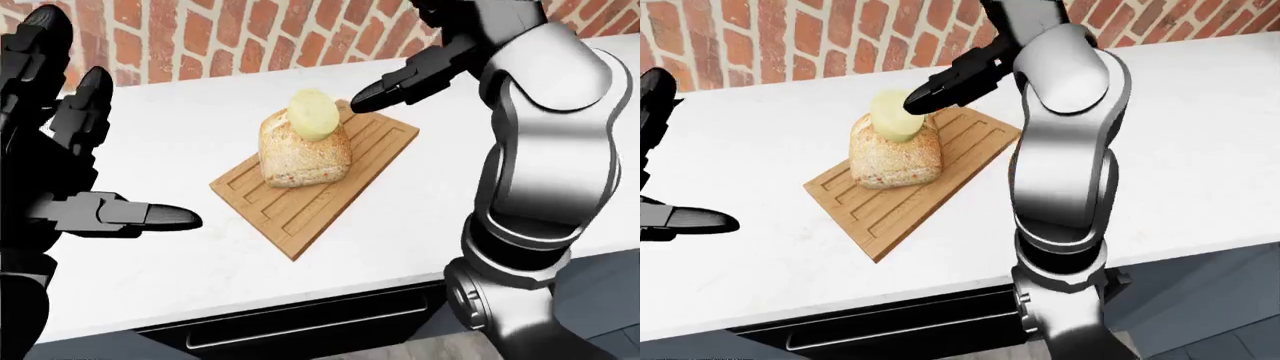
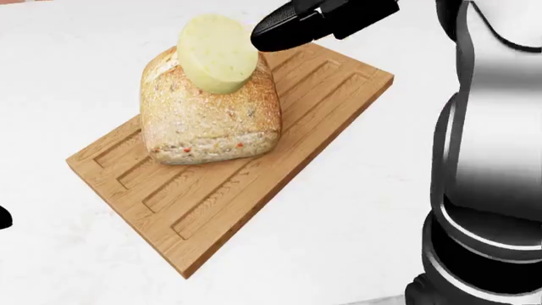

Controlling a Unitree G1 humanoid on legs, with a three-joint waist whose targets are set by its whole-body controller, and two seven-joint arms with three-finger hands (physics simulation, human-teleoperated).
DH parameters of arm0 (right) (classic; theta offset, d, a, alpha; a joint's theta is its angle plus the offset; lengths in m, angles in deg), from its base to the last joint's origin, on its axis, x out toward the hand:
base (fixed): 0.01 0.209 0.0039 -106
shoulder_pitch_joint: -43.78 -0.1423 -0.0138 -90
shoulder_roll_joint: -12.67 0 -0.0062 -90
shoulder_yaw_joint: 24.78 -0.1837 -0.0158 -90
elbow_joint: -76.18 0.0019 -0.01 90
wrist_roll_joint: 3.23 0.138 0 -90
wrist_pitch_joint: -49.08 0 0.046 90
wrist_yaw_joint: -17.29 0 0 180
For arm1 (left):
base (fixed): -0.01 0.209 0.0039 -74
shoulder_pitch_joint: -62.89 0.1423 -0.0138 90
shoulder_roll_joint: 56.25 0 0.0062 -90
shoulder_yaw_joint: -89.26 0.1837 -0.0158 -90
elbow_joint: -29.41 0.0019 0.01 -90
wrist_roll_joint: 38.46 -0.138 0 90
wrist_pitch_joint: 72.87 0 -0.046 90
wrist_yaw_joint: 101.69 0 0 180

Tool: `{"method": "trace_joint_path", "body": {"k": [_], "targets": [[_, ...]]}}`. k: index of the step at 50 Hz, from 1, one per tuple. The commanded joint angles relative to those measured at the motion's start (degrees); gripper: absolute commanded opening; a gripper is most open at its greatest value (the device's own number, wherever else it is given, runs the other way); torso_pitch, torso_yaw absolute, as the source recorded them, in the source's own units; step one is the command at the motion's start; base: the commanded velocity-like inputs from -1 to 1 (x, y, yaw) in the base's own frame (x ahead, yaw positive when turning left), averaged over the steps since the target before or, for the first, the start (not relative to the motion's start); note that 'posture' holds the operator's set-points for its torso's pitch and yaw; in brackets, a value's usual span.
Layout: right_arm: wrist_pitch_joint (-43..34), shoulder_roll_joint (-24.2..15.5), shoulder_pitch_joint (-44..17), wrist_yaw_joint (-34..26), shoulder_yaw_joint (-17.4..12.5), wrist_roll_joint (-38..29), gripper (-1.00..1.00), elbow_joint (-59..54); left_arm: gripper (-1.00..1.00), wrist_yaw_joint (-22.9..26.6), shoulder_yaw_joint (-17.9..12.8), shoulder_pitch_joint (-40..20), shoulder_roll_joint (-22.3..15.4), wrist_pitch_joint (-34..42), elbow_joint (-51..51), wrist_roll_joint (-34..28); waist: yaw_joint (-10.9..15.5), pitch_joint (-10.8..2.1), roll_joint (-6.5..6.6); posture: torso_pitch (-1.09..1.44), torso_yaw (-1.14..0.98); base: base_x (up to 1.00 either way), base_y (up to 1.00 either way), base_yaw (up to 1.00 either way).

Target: Pick up the wedge of cheese and place it on the slice of bread to prepare a simple cheese on bread dish.

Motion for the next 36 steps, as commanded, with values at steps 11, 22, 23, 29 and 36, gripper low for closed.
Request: {"method": "trace_joint_path", "body": {"k": [11,22,23,29,36], "targets": [[-7.64,-9.94,-0.28,-7.29,-3.31,-2.25,1.0,11.13,1.0,-21.05,-11.41,-0.13,-23.38,-7.21,8.22,33.11,-0.41,-0.44,0.78,0.0,0.0,0.0,0.0,0.0],[-15.12,-18.97,-0.99,-12.06,-6.51,-1.08,1.0,17.22,1.0,-27.25,-20.38,8.79,-37.3,-16.58,13.05,46.63,-0.51,0.16,1.35,0.0,0.0,0.0,0.0,0.0],[-16.05,-19.86,-0.99,-12.42,-6.79,-0.96,1.0,17.97,1.0,-27.16,-21.24,9.41,-37.68,-16.71,13.15,46.97,-0.51,0.18,1.35,0.0,0.0,0.0,0.0,0.0],[-20.7,-25.05,-0.84,-13.54,-9.51,0.84,1.0,21.62,1.0,-27.45,-26.02,11.58,-39.91,-16.86,14.54,49.76,-0.42,0.43,1.33,0.0,0.0,0.0,0.0,0.0],[-22.9,-29.61,-1.46,-11.51,-13.52,6.16,1.0,22.48,1.0,-27.17,-30.75,12.73,-42.67,-16.1,17.05,51.8,-0.42,0.71,1.11,0.0,0.0,0.0,0.0,0.0]]}}
